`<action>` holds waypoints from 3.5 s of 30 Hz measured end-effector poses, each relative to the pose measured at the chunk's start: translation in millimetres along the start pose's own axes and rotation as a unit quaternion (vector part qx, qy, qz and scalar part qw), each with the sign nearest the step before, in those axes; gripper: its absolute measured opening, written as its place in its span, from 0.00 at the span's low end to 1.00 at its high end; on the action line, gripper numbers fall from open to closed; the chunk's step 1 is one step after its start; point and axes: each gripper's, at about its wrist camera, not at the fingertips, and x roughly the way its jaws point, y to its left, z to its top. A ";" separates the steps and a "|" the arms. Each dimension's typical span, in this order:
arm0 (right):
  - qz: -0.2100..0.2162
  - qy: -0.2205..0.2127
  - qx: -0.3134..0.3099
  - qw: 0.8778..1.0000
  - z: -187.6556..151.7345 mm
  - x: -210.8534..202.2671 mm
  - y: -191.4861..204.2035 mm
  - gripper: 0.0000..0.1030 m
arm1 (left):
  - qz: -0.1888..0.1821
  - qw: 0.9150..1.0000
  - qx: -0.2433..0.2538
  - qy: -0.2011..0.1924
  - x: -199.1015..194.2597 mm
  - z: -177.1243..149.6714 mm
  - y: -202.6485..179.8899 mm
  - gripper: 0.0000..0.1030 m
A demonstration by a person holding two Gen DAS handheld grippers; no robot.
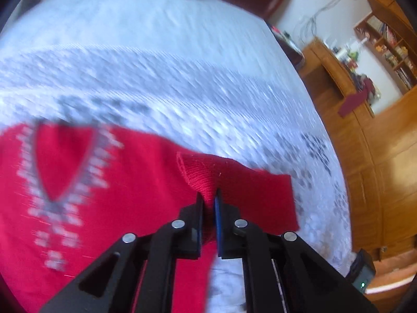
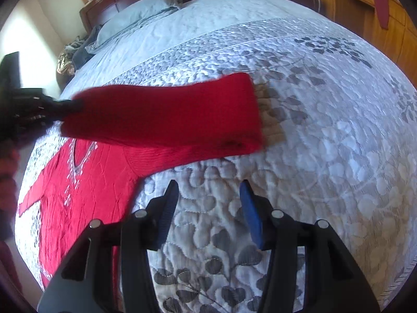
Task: Fold small clothes
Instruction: 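Fold the held sleeve across the sweater body with the right gripper, then release, then grasp the cuff of the other red sleeve with the left gripper, then fold the held sleeve across the sweater body with the left gripper, then release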
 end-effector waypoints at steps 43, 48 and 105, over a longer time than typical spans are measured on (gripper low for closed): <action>0.076 0.244 0.070 0.964 58.8 108.2 98.4 0.35 | 0.156 0.986 -0.056 0.027 1.1 -33.9 243.5 0.40; 0.076 0.240 0.067 0.965 47.0 105.7 79.0 0.09 | 0.168 0.984 -0.042 0.050 7.8 -28.5 244.7 0.42; 0.029 0.177 -0.230 0.957 -76.1 58.3 292.5 0.56 | 0.282 0.948 -0.007 -0.145 -173.8 -15.3 342.4 0.07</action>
